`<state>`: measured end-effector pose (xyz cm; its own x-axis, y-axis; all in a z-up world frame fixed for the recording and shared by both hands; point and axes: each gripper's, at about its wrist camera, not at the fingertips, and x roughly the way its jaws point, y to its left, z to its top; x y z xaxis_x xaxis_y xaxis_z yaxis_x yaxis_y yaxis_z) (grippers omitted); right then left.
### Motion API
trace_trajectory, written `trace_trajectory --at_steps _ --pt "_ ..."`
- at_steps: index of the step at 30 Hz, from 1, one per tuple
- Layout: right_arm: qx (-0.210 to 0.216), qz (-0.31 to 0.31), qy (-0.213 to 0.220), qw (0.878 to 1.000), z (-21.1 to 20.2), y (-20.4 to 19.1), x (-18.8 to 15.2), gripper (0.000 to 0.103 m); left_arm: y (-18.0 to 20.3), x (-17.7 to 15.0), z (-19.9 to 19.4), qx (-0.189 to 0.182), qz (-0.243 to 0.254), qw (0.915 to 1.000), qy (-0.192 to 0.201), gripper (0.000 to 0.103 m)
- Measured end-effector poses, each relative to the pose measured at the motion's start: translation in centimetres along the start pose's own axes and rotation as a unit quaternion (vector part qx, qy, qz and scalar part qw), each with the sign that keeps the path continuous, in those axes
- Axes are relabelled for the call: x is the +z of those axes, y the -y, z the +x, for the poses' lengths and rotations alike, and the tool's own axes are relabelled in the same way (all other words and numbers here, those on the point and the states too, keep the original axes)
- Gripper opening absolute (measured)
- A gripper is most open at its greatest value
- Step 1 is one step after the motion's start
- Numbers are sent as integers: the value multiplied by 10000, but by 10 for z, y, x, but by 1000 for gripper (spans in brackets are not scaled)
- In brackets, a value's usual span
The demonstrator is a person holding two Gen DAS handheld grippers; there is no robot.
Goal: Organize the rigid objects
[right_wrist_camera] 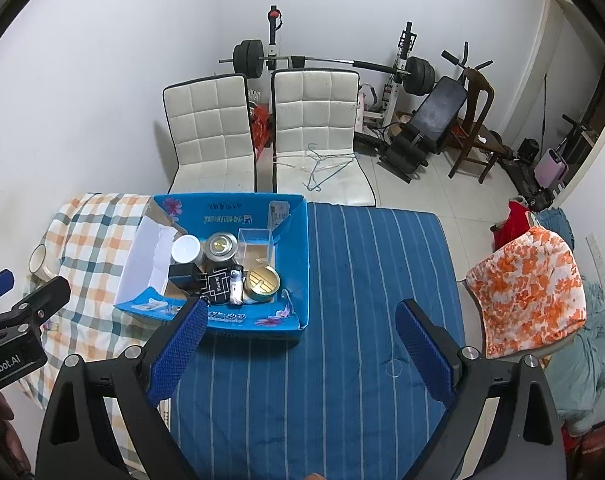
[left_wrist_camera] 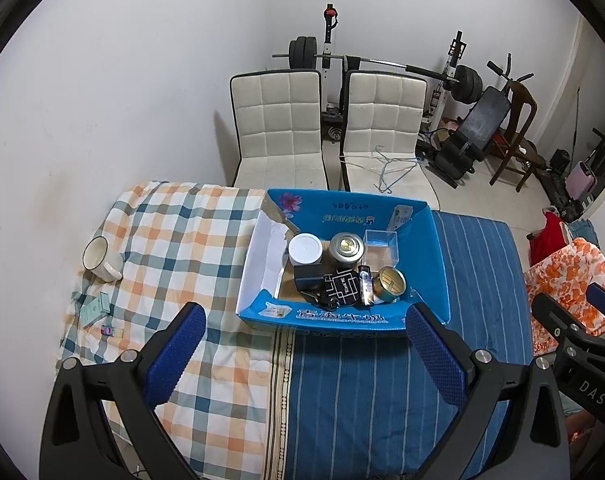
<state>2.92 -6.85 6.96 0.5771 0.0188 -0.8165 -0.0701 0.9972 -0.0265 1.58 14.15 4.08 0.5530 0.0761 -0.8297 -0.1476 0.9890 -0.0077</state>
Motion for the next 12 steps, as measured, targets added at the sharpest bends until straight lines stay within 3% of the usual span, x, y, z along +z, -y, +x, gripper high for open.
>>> trace_trajectory --at_steps 12 --pt "-33 -4 179 9998 -14 -1 5 97 4 8 -9 -51 42 9995 303 102"
